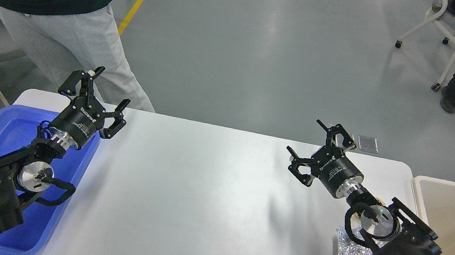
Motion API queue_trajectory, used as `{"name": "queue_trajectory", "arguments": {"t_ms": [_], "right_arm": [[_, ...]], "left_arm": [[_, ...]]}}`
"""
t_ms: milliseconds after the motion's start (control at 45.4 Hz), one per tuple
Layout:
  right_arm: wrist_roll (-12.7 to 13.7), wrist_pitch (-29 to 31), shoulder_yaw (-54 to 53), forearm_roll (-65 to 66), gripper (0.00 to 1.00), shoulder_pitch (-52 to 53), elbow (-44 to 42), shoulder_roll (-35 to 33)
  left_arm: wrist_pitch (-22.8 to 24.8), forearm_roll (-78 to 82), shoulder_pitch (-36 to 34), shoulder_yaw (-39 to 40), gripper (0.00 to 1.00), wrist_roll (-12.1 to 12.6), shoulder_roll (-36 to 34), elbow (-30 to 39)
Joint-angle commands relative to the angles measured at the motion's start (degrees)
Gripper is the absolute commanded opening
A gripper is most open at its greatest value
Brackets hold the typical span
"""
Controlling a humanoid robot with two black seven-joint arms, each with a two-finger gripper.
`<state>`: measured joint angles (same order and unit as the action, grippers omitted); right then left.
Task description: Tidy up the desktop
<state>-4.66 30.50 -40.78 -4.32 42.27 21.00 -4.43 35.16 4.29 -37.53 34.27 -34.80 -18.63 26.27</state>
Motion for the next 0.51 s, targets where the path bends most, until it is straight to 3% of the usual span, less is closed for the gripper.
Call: {"name": "queue_trajectory", "arguments": {"t_ms": [0, 485], "right_arm": [[0.0, 0.0, 0.17, 0.01, 1.0, 0.09, 0.01, 0.3], [0.0, 0.0, 0.17, 0.1, 1.0, 0.62, 0.01, 0.48]], "left_arm": [[0.0, 0.01, 0.0, 0.0, 1.0, 0.0, 0.0, 0.01], [0.0, -0.07, 0.0, -0.08, 1.0, -0.09, 0.0, 0.01]]}}
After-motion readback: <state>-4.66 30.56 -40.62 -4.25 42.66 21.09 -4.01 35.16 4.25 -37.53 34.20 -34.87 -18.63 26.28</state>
